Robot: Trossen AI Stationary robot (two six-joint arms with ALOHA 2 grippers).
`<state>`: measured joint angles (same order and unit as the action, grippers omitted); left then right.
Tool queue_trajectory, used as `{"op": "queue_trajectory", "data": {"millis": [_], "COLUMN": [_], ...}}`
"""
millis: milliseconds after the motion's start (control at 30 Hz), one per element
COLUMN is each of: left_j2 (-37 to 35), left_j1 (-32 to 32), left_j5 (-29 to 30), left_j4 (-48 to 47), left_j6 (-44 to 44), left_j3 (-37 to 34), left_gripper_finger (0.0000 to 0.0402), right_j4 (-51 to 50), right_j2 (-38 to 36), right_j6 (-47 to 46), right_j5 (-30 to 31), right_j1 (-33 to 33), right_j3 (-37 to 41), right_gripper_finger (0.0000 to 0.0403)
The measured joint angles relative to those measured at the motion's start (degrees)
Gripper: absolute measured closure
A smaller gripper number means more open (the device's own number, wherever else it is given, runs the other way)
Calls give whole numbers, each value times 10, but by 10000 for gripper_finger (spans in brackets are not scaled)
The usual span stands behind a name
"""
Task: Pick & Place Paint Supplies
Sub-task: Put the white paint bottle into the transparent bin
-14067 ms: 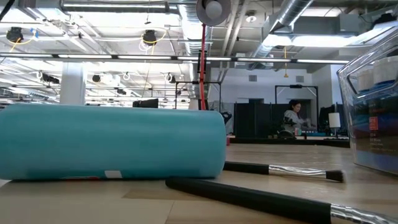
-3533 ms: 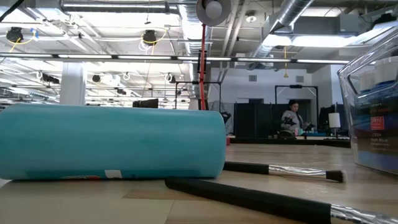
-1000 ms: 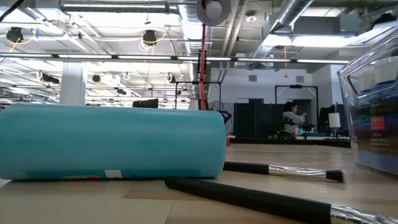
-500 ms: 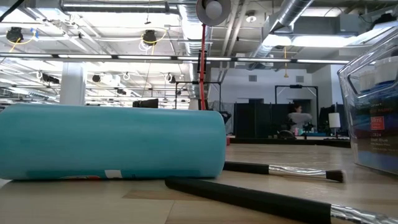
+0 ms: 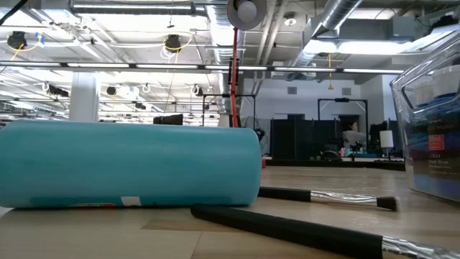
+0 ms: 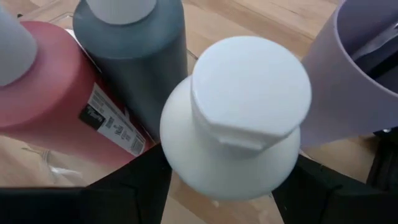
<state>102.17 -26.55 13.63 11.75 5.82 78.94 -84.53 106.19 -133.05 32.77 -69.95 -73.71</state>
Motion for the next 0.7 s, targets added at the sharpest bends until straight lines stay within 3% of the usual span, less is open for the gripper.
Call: {"op": "queue_trajectory", "data": {"millis": [700], "left_j2": [0], "left_j1": [0], "left_j5": [0], "left_j4": [0], "left_j6": [0], "left_j3": [0], "left_gripper_finger": [165], "right_j4": [-13], "right_j2": [0], "right_j6": [31], "right_j5": [5], "right_j1": [32], "right_j3": [0], "right_gripper_finger": [168]}}
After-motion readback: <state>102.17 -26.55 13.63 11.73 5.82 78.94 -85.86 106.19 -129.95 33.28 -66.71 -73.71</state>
